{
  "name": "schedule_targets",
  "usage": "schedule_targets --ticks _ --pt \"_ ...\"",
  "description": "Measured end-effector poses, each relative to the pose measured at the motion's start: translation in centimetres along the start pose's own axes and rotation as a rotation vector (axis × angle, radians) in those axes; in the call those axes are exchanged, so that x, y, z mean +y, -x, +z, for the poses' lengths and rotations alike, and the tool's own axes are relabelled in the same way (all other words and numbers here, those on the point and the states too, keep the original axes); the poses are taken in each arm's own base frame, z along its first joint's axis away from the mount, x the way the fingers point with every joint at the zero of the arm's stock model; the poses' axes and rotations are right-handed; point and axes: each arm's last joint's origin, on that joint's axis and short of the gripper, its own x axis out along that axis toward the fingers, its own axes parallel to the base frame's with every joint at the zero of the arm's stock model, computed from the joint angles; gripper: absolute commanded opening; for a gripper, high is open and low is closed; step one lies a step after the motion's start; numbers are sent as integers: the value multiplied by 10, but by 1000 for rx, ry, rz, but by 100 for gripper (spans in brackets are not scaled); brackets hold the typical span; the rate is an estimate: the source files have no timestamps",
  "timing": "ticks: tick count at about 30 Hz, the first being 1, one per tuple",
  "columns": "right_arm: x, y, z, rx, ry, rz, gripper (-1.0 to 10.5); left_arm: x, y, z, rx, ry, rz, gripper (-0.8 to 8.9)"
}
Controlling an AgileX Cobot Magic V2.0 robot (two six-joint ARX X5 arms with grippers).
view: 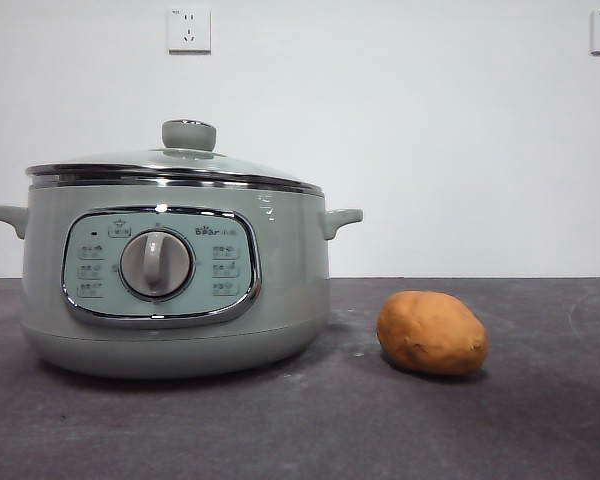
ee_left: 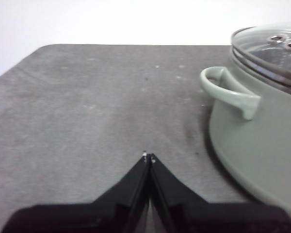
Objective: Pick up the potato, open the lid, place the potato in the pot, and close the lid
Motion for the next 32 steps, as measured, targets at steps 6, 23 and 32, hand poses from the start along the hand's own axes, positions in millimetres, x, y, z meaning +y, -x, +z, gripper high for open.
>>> schedule_targets --ticks 6,23,32 --pt "0 0 0 0 -199 0 -16 -4 0 1 12 201 -140 -3" --pt "4 9 32 -32 -396 14 -16 -7 14 37 -31 398 -221 -7" --pt "15 11 117 -23 -284 9 -16 -11 25 114 -51 309 -241 -7"
